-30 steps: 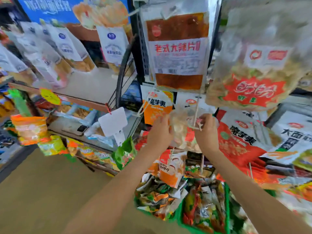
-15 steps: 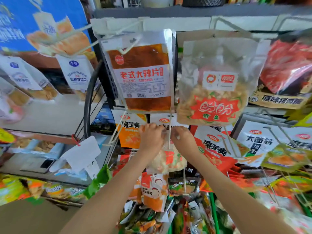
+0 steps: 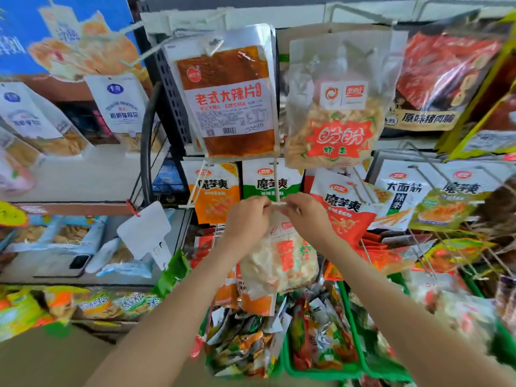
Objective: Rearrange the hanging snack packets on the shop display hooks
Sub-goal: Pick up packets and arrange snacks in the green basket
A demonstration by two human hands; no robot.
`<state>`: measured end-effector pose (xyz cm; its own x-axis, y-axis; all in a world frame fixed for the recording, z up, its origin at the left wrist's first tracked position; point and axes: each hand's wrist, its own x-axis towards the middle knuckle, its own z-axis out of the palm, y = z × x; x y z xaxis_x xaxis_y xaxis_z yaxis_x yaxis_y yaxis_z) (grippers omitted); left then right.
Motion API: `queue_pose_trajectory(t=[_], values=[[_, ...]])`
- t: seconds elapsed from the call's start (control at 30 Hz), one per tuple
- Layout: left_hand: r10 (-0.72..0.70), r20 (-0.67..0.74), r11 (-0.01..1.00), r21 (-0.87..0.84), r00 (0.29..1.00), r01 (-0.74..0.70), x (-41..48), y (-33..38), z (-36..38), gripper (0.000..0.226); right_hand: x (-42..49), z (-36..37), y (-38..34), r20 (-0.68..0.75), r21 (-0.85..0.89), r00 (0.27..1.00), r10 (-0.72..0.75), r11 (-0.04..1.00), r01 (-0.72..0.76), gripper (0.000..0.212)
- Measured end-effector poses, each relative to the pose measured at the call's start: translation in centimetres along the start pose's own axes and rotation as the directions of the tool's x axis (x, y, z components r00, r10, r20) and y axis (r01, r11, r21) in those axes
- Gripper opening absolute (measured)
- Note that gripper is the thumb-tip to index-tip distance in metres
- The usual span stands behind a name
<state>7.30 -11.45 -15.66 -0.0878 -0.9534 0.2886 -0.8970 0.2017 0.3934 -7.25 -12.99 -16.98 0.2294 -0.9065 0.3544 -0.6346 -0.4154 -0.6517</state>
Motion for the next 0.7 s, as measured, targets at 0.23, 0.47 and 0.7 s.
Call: queue_pose_trajectory(t=[0.23, 0.47, 0.7], values=[[0.042, 0.134, 0.998, -0.048, 0.99, -0.036, -4.0, 2.0, 1.7, 0.024, -6.4, -1.1, 0.6, -0.012, 0.013, 0.991, 0.131, 0.991, -0.13, 0.014], [0.126, 0.307, 0.991, -0.077, 0.943, -0.108, -7.9, 6.7, 6.5, 0.034, -13.5, -4.2, 4.3, 0.173, -0.149, 0.961, 0.214, 0.97, -0.189, 0.027], [0.255, 0.446, 0.959, -0.231, 0.858, -0.165, -9.7, 14.3, 11.0, 0.044, -18.6, -9.8, 9.9, 0.175, -0.238, 0.863, 0.474, 0.871, -0.43, 0.02]])
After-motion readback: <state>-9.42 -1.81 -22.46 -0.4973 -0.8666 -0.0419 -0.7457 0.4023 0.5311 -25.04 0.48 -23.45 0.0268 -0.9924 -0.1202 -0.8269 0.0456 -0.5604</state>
